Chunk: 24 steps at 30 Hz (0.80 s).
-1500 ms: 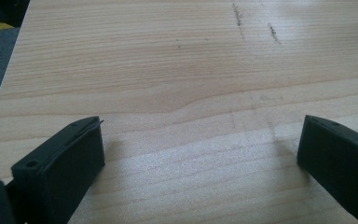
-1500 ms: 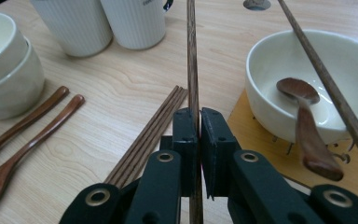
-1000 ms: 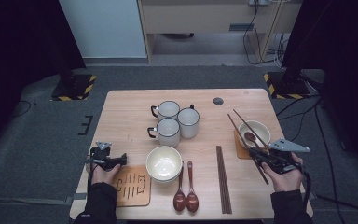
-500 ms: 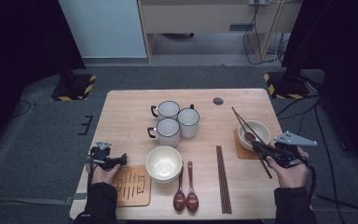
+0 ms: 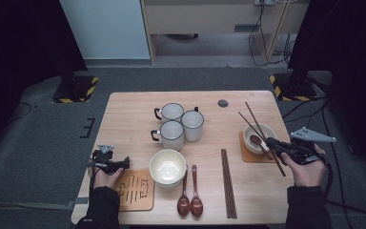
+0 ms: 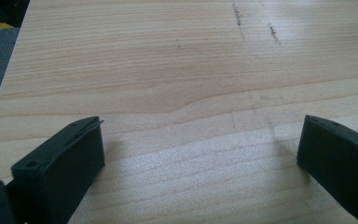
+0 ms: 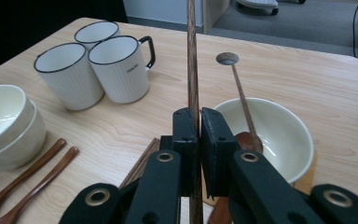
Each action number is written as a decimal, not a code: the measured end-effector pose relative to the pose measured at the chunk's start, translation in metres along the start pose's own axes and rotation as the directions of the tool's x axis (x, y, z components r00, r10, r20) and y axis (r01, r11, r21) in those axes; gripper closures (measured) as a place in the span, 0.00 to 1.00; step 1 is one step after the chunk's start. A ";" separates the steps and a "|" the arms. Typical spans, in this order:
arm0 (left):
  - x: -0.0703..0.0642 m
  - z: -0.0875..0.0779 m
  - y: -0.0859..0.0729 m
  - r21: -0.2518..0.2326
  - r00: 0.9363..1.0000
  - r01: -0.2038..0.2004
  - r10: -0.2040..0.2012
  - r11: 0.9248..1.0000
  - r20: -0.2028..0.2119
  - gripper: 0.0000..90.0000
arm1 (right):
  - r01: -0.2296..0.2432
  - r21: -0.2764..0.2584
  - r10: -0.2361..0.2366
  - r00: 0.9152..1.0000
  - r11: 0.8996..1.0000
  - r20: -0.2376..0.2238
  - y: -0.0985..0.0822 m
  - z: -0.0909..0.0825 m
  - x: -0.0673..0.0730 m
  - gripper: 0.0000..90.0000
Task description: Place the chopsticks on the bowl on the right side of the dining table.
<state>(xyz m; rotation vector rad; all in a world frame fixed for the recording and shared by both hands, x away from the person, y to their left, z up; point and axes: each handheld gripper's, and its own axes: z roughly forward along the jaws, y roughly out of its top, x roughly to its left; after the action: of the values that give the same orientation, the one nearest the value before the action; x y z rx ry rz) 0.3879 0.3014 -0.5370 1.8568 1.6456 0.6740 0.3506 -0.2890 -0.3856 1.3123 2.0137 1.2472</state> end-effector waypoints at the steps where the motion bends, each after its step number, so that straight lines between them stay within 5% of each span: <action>1: 0.000 0.000 0.000 0.000 1.000 0.000 0.000 1.000 0.000 0.00 | 0.003 0.002 -0.003 1.000 1.000 0.004 0.001 0.000 -0.002 0.95; 24: 0.000 0.000 0.000 0.000 1.000 0.000 0.000 1.000 0.000 0.00 | 0.039 0.034 -0.040 0.999 0.999 0.020 0.022 0.014 -0.043 0.94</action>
<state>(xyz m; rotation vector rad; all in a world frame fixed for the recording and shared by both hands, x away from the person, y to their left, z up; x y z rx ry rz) 0.3879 0.3013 -0.5370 1.8567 1.6457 0.6738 0.3918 -0.3170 -0.3786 1.2892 2.0447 1.1814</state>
